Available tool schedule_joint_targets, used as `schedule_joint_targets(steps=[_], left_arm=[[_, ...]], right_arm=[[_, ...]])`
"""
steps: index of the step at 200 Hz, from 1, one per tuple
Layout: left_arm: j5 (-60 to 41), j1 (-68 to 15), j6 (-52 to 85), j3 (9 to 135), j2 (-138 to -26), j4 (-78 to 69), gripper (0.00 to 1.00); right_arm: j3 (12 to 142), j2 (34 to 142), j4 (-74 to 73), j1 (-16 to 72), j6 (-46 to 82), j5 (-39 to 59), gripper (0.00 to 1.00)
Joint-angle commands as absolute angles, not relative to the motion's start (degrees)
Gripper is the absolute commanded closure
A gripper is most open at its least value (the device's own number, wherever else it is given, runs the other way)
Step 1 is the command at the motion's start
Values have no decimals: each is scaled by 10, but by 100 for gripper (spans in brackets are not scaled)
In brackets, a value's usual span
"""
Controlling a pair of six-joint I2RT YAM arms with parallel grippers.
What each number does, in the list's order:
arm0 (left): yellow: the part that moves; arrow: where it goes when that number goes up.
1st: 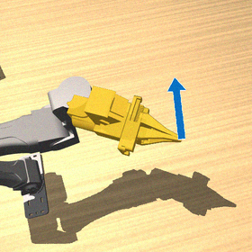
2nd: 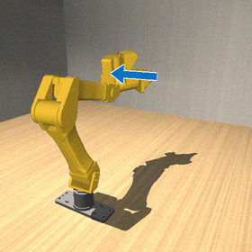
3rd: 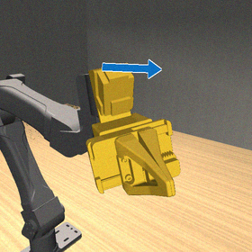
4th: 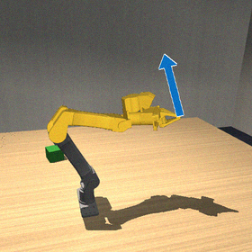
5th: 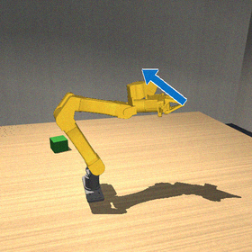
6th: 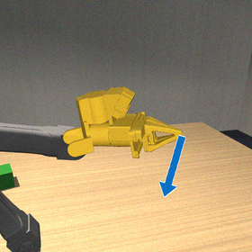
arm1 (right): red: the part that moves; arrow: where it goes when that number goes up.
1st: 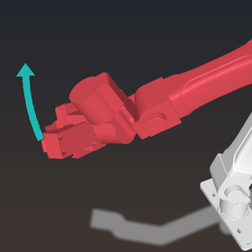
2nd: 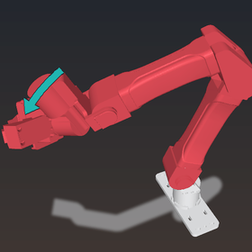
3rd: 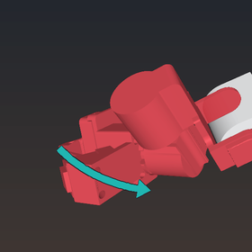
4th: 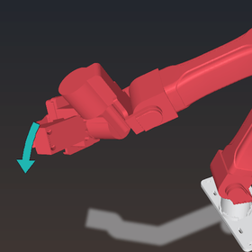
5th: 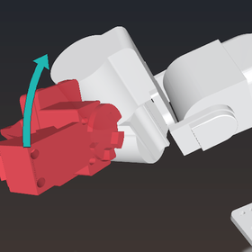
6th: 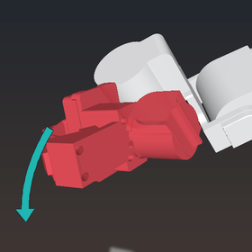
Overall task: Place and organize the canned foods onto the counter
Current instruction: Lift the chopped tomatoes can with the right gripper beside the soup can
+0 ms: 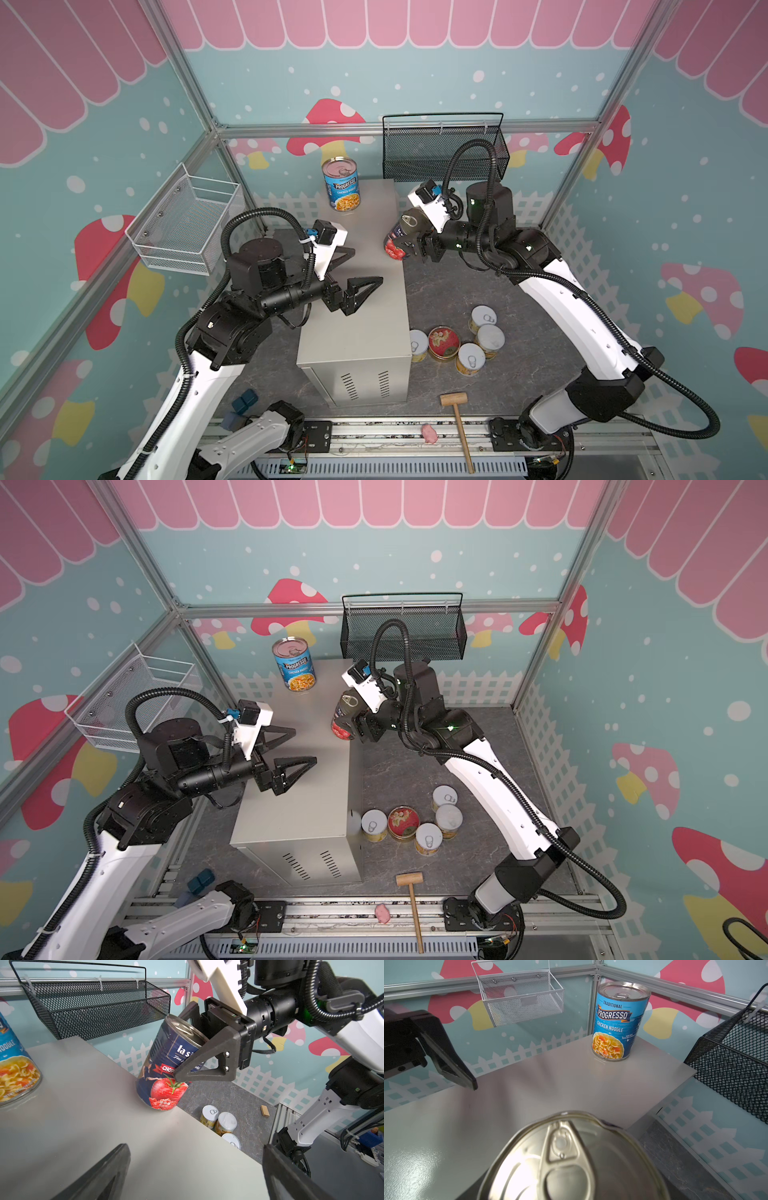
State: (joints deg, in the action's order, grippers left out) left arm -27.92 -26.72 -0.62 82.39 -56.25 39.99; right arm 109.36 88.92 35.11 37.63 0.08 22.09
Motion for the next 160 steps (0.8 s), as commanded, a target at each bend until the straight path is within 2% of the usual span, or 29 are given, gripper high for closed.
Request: schedule_joint_targets(steps=[1,71,160], left_arm=[[-268,-268,-20,817,-555,390,1],[-256,-268,-22,809,-548,386,1],[-247,-269,-23,802,-544,382,1]], right_arm=[[1131,898,290,386,3,247,36],[1144,952,249,405,9,239,24],[1146,965,186,410,21,239,19]])
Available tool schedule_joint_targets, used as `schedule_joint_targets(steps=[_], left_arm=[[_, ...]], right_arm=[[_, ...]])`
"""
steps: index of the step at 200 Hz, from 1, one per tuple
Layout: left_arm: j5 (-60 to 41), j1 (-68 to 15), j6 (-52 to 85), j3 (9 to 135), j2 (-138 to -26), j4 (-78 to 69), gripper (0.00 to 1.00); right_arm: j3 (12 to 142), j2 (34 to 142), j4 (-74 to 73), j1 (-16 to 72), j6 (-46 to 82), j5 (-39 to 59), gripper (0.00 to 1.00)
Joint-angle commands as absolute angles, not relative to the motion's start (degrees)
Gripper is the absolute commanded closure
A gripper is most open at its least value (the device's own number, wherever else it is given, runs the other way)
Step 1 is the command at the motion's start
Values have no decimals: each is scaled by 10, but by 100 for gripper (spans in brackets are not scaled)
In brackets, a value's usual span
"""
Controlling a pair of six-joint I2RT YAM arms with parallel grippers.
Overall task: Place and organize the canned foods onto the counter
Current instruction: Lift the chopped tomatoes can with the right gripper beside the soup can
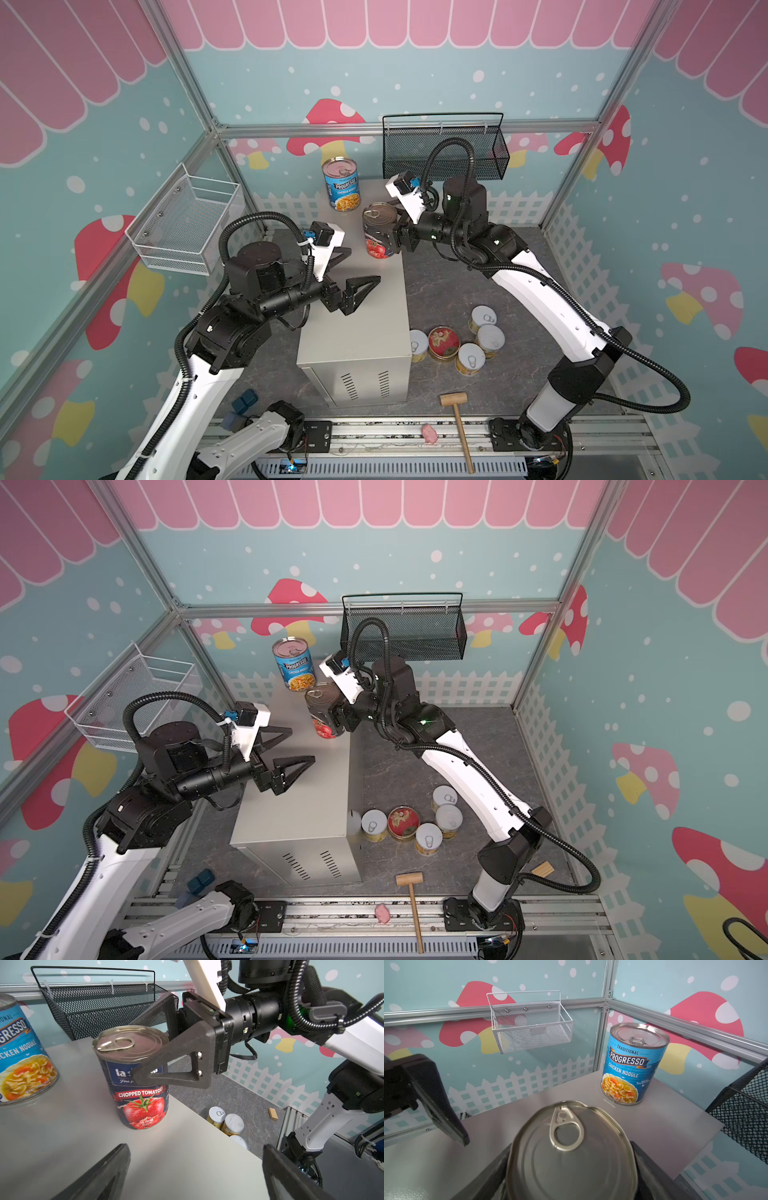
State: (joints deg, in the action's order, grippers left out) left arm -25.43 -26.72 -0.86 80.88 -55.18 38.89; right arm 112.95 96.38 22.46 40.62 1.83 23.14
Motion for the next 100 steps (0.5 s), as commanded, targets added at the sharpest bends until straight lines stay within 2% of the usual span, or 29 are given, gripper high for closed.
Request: schedule_joint_targets(steps=[1,36,67,100], left_arm=[[-247,-268,-23,802,-544,382,1],[-244,-268,-22,800,-543,381,1],[-239,-268,-21,797,-541,378,1],[-232,-268,-20,793,-538,375,1]], right_arm=[[1145,966,186,410,21,239,19],[1146,972,184,410,27,232,25],[1146,983,173,410,40,186,32],[1148,1006,136,410,44,133,33]])
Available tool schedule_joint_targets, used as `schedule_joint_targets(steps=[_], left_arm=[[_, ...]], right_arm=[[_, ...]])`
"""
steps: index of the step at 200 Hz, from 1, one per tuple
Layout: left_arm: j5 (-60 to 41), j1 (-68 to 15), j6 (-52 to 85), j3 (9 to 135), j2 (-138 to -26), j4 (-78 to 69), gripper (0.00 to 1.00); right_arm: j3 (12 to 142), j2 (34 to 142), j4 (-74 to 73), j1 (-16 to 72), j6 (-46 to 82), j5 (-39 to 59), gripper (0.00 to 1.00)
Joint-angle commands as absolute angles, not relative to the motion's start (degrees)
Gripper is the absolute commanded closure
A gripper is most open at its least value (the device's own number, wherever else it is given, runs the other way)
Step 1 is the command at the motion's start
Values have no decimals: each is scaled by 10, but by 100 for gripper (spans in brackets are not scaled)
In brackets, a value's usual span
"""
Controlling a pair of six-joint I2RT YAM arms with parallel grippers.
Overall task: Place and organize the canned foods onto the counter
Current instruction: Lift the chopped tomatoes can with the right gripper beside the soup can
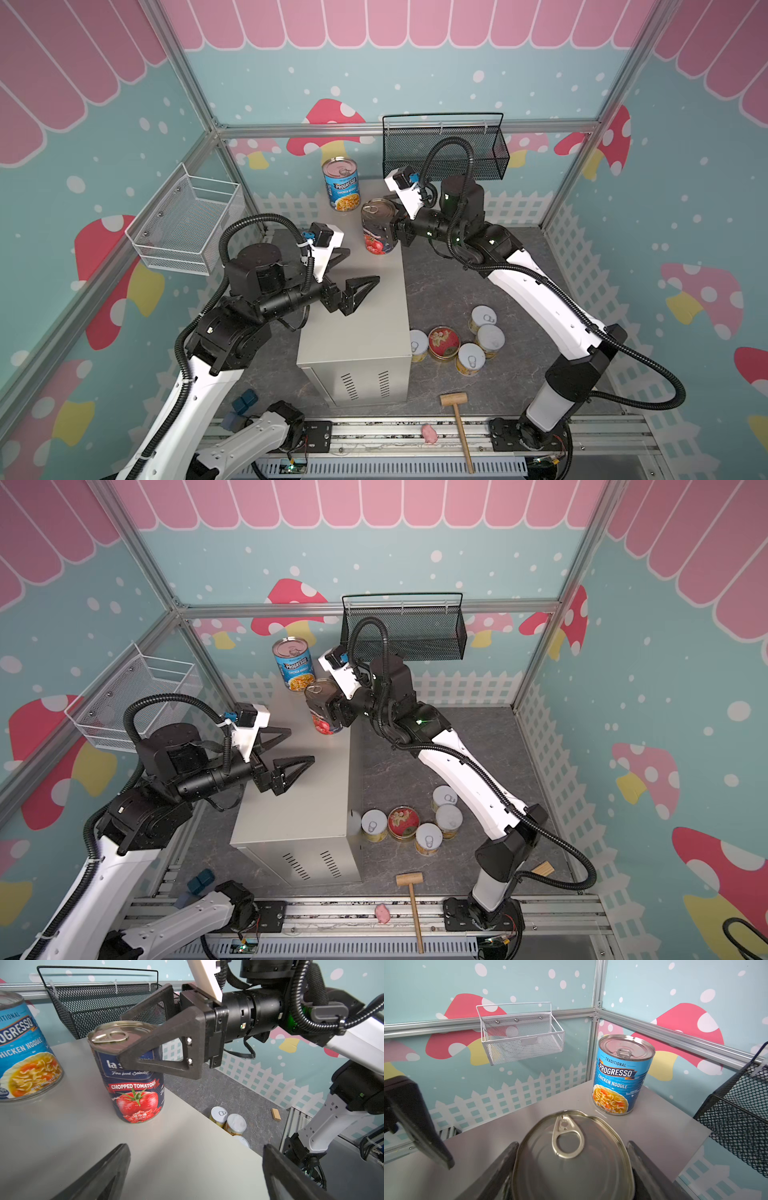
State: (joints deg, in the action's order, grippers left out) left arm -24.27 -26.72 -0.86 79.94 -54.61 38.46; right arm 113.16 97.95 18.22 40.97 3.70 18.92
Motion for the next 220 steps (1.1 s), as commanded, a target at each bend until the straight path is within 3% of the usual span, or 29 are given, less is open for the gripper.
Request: schedule_joint_targets(steps=[1,40,103,163,220], left_arm=[[-231,-269,-20,793,-537,375,1],[-197,-269,-19,779,-523,370,1],[-59,-269,3,757,-491,369,1],[46,-267,35,798,-508,437,1],[54,-266,32,928,-581,523,1]], right_arm=[[1148,1007,135,410,44,131,33],[1214,1072,124,406,38,71,33],[1282,1150,124,381,56,34,32],[1323,1198,124,349,56,99,32],[1340,1215,126,348,42,146,32]])
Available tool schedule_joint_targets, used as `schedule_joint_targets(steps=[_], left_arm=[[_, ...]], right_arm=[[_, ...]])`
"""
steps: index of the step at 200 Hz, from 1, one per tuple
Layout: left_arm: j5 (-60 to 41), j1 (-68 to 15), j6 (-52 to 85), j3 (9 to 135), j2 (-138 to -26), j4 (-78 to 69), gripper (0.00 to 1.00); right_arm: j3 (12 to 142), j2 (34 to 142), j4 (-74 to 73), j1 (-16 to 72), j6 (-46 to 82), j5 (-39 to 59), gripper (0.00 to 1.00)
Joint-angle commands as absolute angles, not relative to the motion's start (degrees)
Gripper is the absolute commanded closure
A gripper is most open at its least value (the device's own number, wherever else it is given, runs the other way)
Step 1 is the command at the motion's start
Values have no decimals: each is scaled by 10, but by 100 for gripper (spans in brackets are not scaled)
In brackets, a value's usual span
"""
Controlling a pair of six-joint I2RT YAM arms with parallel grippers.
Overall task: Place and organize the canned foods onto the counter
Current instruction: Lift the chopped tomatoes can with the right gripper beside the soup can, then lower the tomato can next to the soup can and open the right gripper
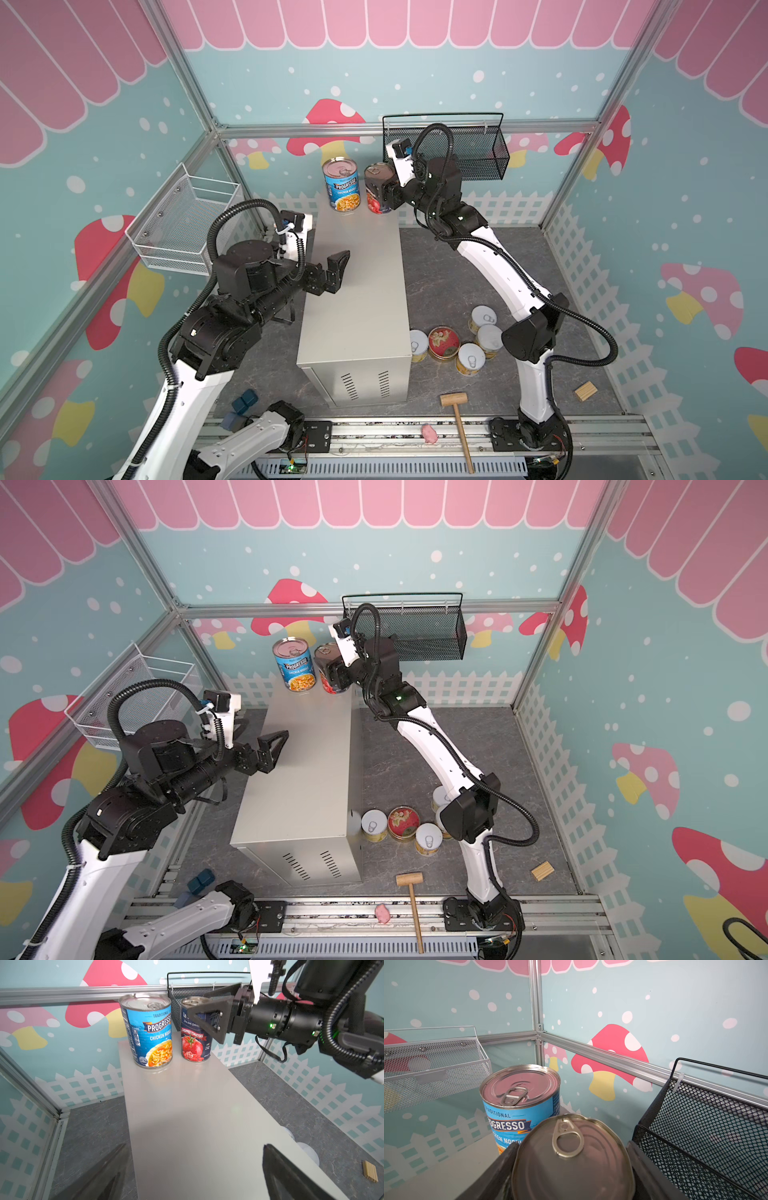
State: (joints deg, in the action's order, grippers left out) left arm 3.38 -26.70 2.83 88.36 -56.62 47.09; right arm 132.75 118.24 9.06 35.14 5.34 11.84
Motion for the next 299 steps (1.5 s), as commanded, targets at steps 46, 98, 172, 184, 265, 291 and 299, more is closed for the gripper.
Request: schedule_joint_targets(steps=[46,98,172,184,265,291,299], left_arm=[[51,-266,28,986,-607,554,1],[44,-266,27,987,-611,554,1],[45,-265,21,962,-595,544,1],[44,-265,22,961,-594,545,1],[45,-265,20,939,-577,540,1],[47,-265,19,931,-571,538,1],[47,-265,19,928,-569,537,1]], right_arm=[[1385,1241,133,347,42,179,32],[1393,1247,132,348,45,183,32],[1394,1247,120,347,52,212,31],[1395,1247,116,347,54,214,31],[1437,1291,105,347,64,220,29],[1437,1292,112,346,67,214,29],[1436,1289,116,345,65,207,29]])
